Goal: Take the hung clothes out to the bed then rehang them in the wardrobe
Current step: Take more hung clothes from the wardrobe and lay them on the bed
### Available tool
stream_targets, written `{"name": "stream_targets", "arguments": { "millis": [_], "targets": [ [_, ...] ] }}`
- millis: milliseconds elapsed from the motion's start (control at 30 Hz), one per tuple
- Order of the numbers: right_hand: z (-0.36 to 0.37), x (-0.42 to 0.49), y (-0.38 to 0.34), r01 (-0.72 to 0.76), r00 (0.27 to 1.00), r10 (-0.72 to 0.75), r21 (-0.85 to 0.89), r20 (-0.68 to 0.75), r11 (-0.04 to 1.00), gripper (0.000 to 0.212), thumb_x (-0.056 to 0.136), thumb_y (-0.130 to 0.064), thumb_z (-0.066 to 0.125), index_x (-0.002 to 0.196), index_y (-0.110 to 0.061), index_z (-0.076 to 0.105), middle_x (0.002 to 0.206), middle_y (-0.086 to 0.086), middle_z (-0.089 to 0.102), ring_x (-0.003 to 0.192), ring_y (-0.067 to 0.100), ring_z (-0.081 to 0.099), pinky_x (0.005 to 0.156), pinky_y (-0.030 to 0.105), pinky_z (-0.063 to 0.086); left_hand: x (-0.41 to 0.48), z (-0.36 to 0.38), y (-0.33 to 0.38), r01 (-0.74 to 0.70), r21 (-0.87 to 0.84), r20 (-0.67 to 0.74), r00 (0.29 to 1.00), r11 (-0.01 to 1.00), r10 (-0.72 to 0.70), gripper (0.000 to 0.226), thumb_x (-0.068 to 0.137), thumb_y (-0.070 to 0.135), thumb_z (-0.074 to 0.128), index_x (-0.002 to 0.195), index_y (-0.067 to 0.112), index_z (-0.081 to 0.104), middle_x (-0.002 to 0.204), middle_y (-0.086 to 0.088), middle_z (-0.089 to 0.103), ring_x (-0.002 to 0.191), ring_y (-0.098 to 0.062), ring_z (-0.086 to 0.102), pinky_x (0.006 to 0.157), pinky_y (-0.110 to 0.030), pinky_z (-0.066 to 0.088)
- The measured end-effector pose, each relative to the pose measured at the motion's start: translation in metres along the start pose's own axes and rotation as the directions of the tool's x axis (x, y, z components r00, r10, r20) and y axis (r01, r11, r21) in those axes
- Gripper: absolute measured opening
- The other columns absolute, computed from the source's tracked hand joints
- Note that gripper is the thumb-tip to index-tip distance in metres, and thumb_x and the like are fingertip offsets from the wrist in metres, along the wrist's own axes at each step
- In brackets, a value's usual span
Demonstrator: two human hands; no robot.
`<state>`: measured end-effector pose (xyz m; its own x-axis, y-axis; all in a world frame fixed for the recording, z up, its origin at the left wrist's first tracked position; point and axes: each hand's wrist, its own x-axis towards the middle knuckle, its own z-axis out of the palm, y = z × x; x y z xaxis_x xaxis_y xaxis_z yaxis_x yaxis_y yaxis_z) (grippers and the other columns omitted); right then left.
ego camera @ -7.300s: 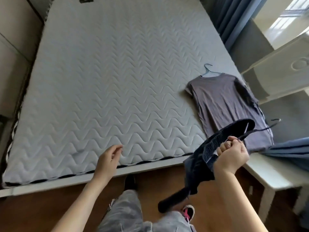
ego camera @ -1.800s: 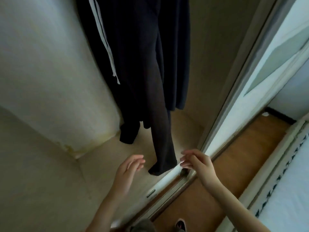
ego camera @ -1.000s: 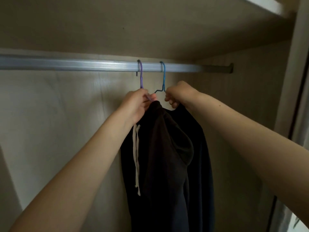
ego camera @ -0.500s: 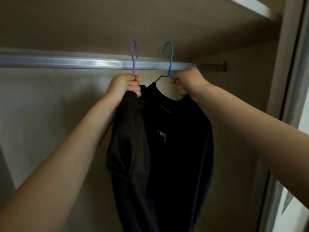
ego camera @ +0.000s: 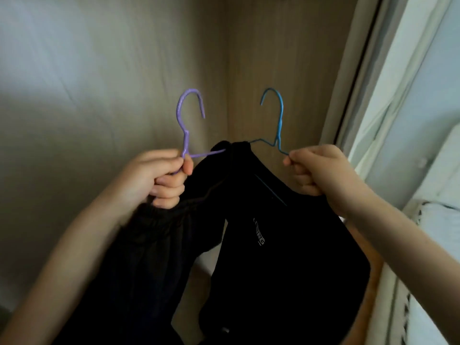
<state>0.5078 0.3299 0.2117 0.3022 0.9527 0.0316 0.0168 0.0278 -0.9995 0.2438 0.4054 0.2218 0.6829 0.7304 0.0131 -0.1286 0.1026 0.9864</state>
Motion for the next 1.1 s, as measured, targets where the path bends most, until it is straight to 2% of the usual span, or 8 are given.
{"name": "stream_targets", "arguments": {
  "millis": [100, 167, 267, 333, 467, 733, 1000, 1100],
  "targets": [
    [-0.026, -0.043, 0.049, -0.087, 0.992, 0.087, 0.014, -0.095, 0.996, 0.026, 0.096, -0.005, 0.044, 0.073, -0.006, 0.055, 0.044, -0.009, 0.028, 0.034, 0.003, 0.021, 0.035, 0.009, 0.015, 0.005, 0.017, -0.048, 0.115, 0.071, 0.059, 0.991, 0.991, -0.12, 0.01, 0.08, 0.006, 0.059, 0.071, 0.006, 0.055, 0.045, 0.005, 0.027, 0.029, -0.003, 0.022, 0.033, -0.013, 0.028],
    [-0.043, -0.075, 0.075, -0.135, 0.974, 0.141, 0.046, -0.179, 0.99, 0.026, 0.096, -0.003, 0.043, 0.072, -0.005, 0.055, 0.046, -0.008, 0.026, 0.035, 0.004, 0.019, 0.036, 0.009, 0.014, 0.008, 0.035, -0.074, 0.174, 0.17, 0.085, 0.978, 0.97, -0.19, 0.015, 0.083, 0.016, 0.047, 0.076, 0.003, 0.051, 0.047, 0.003, 0.026, 0.031, -0.005, 0.021, 0.034, -0.014, 0.028],
    [-0.062, -0.124, 0.102, -0.181, 0.929, 0.197, 0.081, -0.312, 0.98, 0.028, 0.094, -0.003, 0.043, 0.07, -0.007, 0.056, 0.05, -0.005, 0.025, 0.038, 0.005, 0.019, 0.036, 0.01, 0.015, 0.013, 0.07, -0.101, 0.237, 0.281, 0.16, 0.944, 0.93, -0.288, 0.019, 0.096, 0.008, 0.043, 0.08, 0.0, 0.048, 0.048, 0.002, 0.025, 0.032, -0.006, 0.02, 0.033, -0.014, 0.026],
    [-0.072, -0.157, 0.11, -0.2, 0.891, 0.207, 0.061, -0.404, 0.978, 0.03, 0.095, -0.004, 0.044, 0.068, -0.006, 0.058, 0.048, -0.006, 0.027, 0.037, 0.006, 0.021, 0.035, 0.011, 0.017, 0.015, 0.095, -0.113, 0.234, 0.344, 0.219, 0.922, 0.909, -0.32, 0.027, 0.102, 0.008, 0.032, 0.081, 0.0, 0.048, 0.047, 0.004, 0.026, 0.034, -0.006, 0.019, 0.033, -0.014, 0.024],
    [-0.086, -0.228, 0.114, -0.205, 0.782, 0.21, 0.076, -0.587, 0.976, 0.027, 0.095, -0.002, 0.043, 0.07, -0.002, 0.054, 0.048, -0.006, 0.025, 0.038, 0.006, 0.02, 0.035, 0.011, 0.016, 0.014, 0.146, -0.126, 0.131, 0.426, 0.391, 0.866, 0.895, -0.313, 0.028, 0.102, 0.01, 0.033, 0.082, 0.0, 0.051, 0.052, 0.003, 0.026, 0.039, -0.009, 0.018, 0.035, -0.016, 0.022],
    [-0.093, -0.405, 0.105, -0.098, 0.392, 0.188, 0.163, -0.9, 0.982, 0.022, 0.091, 0.0, 0.045, 0.072, -0.002, 0.055, 0.051, -0.003, 0.023, 0.043, 0.01, 0.017, 0.039, 0.015, 0.015, -0.029, 0.266, -0.134, -0.024, 0.431, 0.715, 0.619, 0.902, -0.325, 0.029, 0.102, 0.008, 0.034, 0.081, -0.002, 0.052, 0.05, 0.002, 0.025, 0.039, -0.01, 0.018, 0.037, -0.017, 0.022],
    [-0.052, -0.589, 0.1, 0.008, 0.006, 0.154, 0.154, -0.988, 0.988, 0.026, 0.093, -0.001, 0.045, 0.07, -0.002, 0.056, 0.053, 0.001, 0.022, 0.042, 0.009, 0.019, 0.039, 0.014, 0.014, -0.136, 0.395, -0.158, -0.062, 0.363, 0.879, 0.354, 0.93, -0.32, 0.029, 0.102, 0.006, 0.03, 0.082, -0.003, 0.05, 0.047, 0.003, 0.025, 0.035, -0.008, 0.018, 0.036, -0.014, 0.022],
    [-0.032, -0.654, 0.098, 0.039, -0.105, 0.14, 0.137, -0.985, 0.99, 0.026, 0.094, -0.002, 0.045, 0.07, -0.002, 0.056, 0.054, 0.001, 0.021, 0.041, 0.008, 0.019, 0.039, 0.013, 0.013, -0.188, 0.437, -0.165, -0.077, 0.346, 0.912, 0.26, 0.935, -0.316, 0.029, 0.102, 0.004, 0.03, 0.081, -0.002, 0.049, 0.047, 0.002, 0.025, 0.033, -0.008, 0.019, 0.036, -0.014, 0.023]
  ]
}}
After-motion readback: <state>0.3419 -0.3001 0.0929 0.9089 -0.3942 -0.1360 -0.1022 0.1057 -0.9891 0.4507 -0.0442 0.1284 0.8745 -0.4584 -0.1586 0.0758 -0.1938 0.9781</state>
